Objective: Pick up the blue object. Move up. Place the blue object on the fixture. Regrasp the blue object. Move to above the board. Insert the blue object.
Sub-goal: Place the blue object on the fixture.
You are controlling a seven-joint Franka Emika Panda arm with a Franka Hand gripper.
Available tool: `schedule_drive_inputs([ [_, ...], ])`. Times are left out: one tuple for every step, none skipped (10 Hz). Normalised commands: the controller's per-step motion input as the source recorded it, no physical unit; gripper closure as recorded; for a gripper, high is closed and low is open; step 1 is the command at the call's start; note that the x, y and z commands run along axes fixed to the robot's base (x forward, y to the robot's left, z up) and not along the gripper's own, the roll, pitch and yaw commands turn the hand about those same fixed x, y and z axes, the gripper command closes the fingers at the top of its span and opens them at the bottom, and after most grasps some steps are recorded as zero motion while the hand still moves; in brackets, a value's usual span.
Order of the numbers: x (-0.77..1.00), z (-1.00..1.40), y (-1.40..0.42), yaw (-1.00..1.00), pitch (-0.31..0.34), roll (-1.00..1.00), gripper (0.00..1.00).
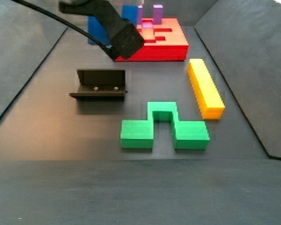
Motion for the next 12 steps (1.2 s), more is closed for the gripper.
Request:
schedule_drive_inputs([
  [-0.13, 0.0, 0.05, -0.04, -0.151, -0.03, 1.0],
  [0.07, -0.03, 0.0, -0.04, 0.0, 0.03, 1.0],
  [0.28, -0.11, 0.11, 0.01, 0.0, 0.31, 1.0],
  [0.4, -0.06, 0.19, 0.13, 0.051, 0.57, 1.0],
  [0.41, -0.01, 0.18, 0.14, 0.146, 0.77, 1.0],
  [0.38, -0.01, 0.14, 0.13, 0.174, 0.83, 1.0],
  [0.39, -0.09, 0.08, 0.13, 0.166, 0.77, 1.0],
  [0.39, -0.13, 0.11, 0.14, 0.174, 0.77, 1.0],
  [0.23, -0.25, 0.05, 0.13, 0.08, 0.47, 1.0],
  [0.15, -0.46, 0.03, 0.12, 0.0, 0.2, 1.0],
  [0.1, -0.55, 0.07, 0.13, -0.031, 0.09, 1.0],
  [0.04, -0.55, 0.09, 0.12, -0.017, 0.05, 1.0],
])
